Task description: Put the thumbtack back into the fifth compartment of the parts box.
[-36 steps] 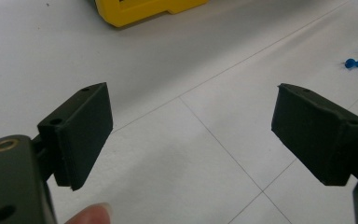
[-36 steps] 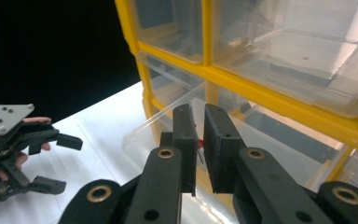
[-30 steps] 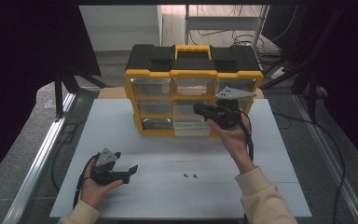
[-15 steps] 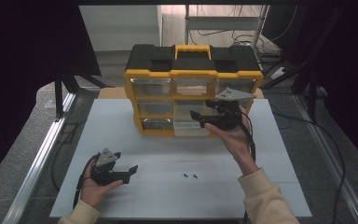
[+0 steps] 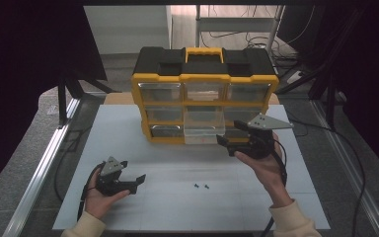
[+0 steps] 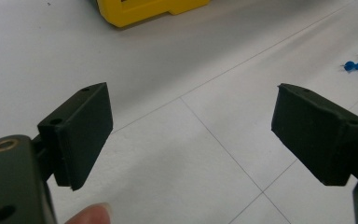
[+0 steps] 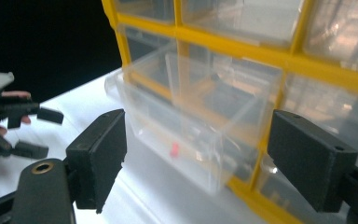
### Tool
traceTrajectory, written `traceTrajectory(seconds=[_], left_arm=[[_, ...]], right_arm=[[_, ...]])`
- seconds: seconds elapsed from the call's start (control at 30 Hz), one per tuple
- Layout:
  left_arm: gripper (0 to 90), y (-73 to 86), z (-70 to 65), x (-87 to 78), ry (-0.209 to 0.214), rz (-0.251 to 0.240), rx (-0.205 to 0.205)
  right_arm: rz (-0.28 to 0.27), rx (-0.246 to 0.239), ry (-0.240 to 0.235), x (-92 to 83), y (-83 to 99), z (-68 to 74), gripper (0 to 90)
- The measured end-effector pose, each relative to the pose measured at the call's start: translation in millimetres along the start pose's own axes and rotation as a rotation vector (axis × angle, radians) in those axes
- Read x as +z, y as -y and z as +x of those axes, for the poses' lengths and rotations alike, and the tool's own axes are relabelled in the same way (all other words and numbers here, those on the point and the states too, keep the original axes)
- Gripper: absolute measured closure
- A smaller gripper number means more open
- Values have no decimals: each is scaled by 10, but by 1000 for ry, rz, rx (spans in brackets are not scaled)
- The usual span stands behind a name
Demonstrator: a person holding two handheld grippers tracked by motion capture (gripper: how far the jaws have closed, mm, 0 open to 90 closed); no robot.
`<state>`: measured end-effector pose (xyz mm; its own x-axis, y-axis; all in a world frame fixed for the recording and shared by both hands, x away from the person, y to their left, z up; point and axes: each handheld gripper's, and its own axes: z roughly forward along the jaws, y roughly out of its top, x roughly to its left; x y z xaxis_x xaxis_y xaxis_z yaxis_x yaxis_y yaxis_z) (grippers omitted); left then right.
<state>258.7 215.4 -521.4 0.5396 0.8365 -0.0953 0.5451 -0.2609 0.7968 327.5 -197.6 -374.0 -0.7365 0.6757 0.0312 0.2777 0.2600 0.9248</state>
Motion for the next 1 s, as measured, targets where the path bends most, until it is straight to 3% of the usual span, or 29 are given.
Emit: traceTrajectory(seconds=[0.27, 0.5, 1.0], left_arm=[[130, 0, 2, 1, -2, 0, 0], [131, 1, -1, -5, -1, 3, 5], [131, 2, 1, -11, 0, 1, 4]], right_arm=[[58, 7, 15, -78, 297, -38, 204], [134, 15, -17, -4, 574, -65, 209], [269, 2, -39, 224, 817, 28, 221]])
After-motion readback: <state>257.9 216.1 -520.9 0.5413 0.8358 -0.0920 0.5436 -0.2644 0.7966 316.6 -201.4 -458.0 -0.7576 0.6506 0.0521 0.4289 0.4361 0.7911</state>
